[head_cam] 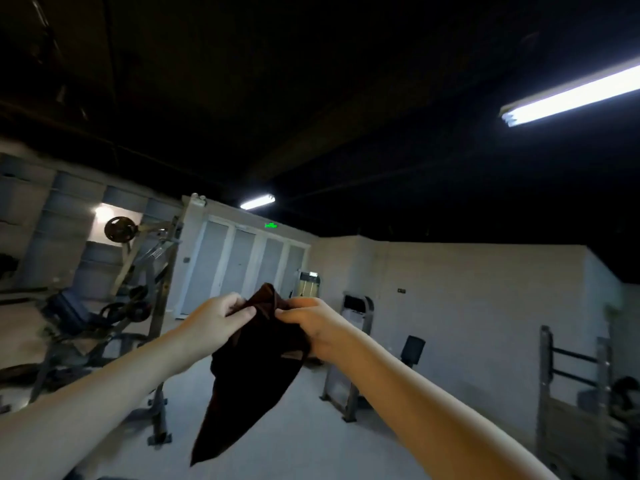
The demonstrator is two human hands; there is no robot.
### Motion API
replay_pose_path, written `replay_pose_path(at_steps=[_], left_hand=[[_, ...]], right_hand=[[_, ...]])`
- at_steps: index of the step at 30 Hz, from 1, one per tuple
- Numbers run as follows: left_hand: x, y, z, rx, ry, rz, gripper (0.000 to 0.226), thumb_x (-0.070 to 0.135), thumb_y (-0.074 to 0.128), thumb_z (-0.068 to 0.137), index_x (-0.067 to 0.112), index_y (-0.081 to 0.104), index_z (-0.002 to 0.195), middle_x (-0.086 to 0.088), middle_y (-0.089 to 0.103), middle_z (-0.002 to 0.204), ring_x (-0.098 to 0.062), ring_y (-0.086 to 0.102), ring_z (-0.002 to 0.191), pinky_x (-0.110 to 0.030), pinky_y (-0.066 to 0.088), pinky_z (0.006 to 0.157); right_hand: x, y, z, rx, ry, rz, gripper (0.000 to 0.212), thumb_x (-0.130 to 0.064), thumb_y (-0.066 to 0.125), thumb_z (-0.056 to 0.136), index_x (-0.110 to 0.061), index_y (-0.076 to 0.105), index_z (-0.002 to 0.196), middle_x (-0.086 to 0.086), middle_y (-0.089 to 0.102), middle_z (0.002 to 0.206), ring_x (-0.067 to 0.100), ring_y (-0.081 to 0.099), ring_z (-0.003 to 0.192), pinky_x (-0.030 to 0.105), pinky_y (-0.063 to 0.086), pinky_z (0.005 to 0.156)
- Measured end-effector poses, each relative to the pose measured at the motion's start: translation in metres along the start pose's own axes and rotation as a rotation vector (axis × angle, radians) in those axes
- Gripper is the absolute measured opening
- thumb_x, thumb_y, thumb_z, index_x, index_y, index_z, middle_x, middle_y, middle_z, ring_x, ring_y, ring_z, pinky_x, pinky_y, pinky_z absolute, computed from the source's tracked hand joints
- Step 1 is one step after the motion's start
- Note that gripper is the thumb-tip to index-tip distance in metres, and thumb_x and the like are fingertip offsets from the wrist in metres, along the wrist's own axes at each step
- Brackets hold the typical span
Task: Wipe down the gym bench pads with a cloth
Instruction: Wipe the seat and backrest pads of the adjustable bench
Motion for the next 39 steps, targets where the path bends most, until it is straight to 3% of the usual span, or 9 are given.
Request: replay_pose_path(at_steps=[4, 6, 10, 14, 17, 20, 25, 34, 39], left_hand=[[0.020, -0.006, 0.008, -0.037, 0.003, -0.039, 0.021, 0.018, 0.075, 0.082, 0.009, 0.060, 0.094, -0.010, 0.069, 0.093, -0.023, 0.067, 0.092, -0.025, 0.049, 0.073], [0.027, -0.011, 0.012, -0.045, 0.007, -0.022, 0.027, 0.017, 0.079, 0.076, 0.013, 0.059, 0.093, -0.007, 0.068, 0.093, -0.021, 0.067, 0.091, -0.026, 0.048, 0.073], [0.043, -0.021, 0.018, -0.001, 0.022, -0.028, 0.035, 0.019, 0.080, 0.076, 0.007, 0.060, 0.102, -0.011, 0.067, 0.099, -0.024, 0.065, 0.095, -0.032, 0.050, 0.080], [0.064, -0.026, 0.018, 0.039, 0.070, -0.079, 0.030, 0.019, 0.069, 0.087, 0.002, 0.060, 0.110, -0.014, 0.067, 0.103, -0.025, 0.065, 0.097, -0.035, 0.052, 0.085], [0.069, -0.029, 0.018, 0.063, 0.055, -0.101, 0.023, 0.017, 0.061, 0.093, 0.001, 0.060, 0.109, -0.020, 0.066, 0.109, -0.032, 0.064, 0.105, -0.043, 0.050, 0.096], [0.071, -0.029, 0.013, 0.064, 0.056, -0.148, 0.005, 0.010, 0.057, 0.095, 0.011, 0.061, 0.097, -0.013, 0.066, 0.103, -0.028, 0.063, 0.105, -0.033, 0.051, 0.090], [0.070, -0.024, -0.001, -0.014, 0.030, -0.174, 0.010, 0.006, 0.061, 0.091, 0.014, 0.061, 0.098, -0.014, 0.065, 0.106, -0.027, 0.064, 0.105, -0.032, 0.052, 0.091], [0.058, -0.014, -0.018, -0.186, -0.090, -0.418, 0.021, 0.028, 0.060, 0.087, 0.013, 0.060, 0.102, -0.005, 0.069, 0.097, -0.015, 0.069, 0.089, -0.023, 0.056, 0.067], [0.043, -0.026, -0.014, -0.140, -0.110, -0.387, 0.006, 0.018, 0.059, 0.093, 0.013, 0.062, 0.095, -0.003, 0.069, 0.087, -0.011, 0.070, 0.076, -0.024, 0.055, 0.061]], right_hand=[[-0.023, -0.003, 0.010, 0.016, -0.018, -0.082, 0.014, 0.001, 0.056, 0.092, -0.006, 0.066, 0.083, 0.012, 0.066, 0.080, 0.022, 0.064, 0.071, 0.029, 0.053, 0.066], [-0.035, -0.001, 0.010, 0.015, -0.024, -0.127, 0.019, 0.004, 0.052, 0.093, -0.005, 0.062, 0.079, 0.010, 0.062, 0.073, 0.018, 0.062, 0.063, 0.025, 0.052, 0.058], [-0.062, 0.004, 0.011, 0.008, -0.063, -0.159, 0.020, -0.001, 0.049, 0.096, -0.006, 0.060, 0.080, 0.008, 0.062, 0.069, 0.015, 0.061, 0.059, 0.026, 0.050, 0.061], [-0.084, 0.011, 0.000, -0.145, -0.080, -0.275, 0.024, -0.018, 0.065, 0.091, -0.002, 0.062, 0.109, 0.011, 0.069, 0.093, 0.024, 0.069, 0.087, 0.033, 0.055, 0.080], [-0.096, 0.008, -0.007, -0.152, -0.136, -0.538, 0.047, 0.004, 0.070, 0.081, -0.003, 0.054, 0.124, 0.015, 0.065, 0.112, 0.029, 0.066, 0.103, 0.034, 0.057, 0.085], [-0.100, -0.007, -0.009, -0.049, -0.132, -0.593, 0.056, 0.012, 0.063, 0.081, -0.005, 0.047, 0.133, 0.020, 0.060, 0.120, 0.030, 0.065, 0.101, 0.037, 0.057, 0.083], [-0.102, -0.021, -0.017, -0.048, -0.105, -0.523, 0.040, 0.008, 0.058, 0.089, -0.006, 0.055, 0.126, 0.022, 0.065, 0.111, 0.026, 0.067, 0.087, 0.028, 0.059, 0.069], [-0.089, -0.016, -0.016, -0.008, -0.119, -0.568, 0.029, 0.003, 0.045, 0.094, -0.012, 0.060, 0.114, 0.006, 0.061, 0.095, 0.014, 0.062, 0.079, 0.022, 0.056, 0.061], [-0.075, -0.016, -0.012, 0.019, -0.123, -0.540, 0.028, 0.002, 0.044, 0.094, -0.018, 0.064, 0.094, 0.004, 0.061, 0.089, 0.012, 0.062, 0.077, 0.020, 0.052, 0.055]])
Point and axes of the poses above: each hand's wrist, its own z-axis towards the middle knuckle, its own y-axis out of the palm, x = y × z, the point moved 7 cm from there along z, towards the middle knuckle
